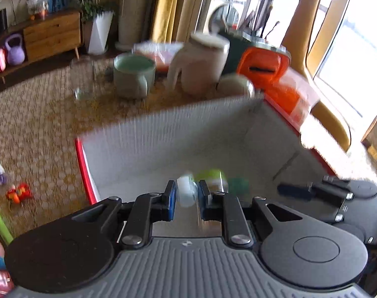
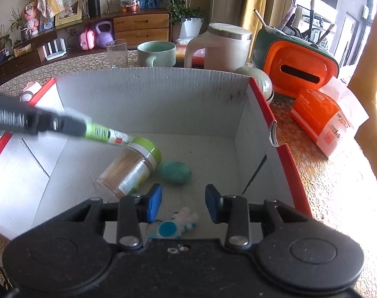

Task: Organize rigid objects
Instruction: 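Lower marker into the box and open left gripper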

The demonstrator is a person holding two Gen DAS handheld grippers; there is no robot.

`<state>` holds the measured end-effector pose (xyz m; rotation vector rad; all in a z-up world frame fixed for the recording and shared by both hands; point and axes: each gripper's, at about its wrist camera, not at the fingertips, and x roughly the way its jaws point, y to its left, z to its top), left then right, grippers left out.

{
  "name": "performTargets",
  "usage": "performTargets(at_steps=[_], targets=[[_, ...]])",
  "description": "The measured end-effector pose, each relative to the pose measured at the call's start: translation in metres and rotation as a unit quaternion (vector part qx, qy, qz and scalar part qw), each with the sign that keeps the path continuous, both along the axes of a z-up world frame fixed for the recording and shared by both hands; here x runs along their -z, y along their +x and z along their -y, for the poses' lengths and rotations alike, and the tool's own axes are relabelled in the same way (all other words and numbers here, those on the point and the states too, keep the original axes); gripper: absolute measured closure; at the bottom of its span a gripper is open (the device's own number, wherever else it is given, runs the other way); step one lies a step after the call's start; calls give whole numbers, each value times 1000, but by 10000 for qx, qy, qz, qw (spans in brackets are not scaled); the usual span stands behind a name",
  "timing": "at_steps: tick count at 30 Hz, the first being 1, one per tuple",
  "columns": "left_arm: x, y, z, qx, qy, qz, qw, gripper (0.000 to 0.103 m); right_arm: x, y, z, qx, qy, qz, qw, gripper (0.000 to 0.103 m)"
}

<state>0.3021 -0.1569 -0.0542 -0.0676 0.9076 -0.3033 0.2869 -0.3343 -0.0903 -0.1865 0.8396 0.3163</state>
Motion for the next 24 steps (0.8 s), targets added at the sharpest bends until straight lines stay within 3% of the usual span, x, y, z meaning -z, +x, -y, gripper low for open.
performTargets(at_steps=[5, 12, 24], targets=[[16, -1, 11, 183, 278, -475, 9983, 85, -1, -1, -1, 16, 0, -29, 10000, 63], [20, -7, 19, 363, 500, -746, 9953, 85, -6, -11, -3, 3, 13, -24, 10000, 58], [7, -30, 16, 475, 335, -616, 9964, 85, -30, -36, -6, -14, 253, 132, 9996, 47]])
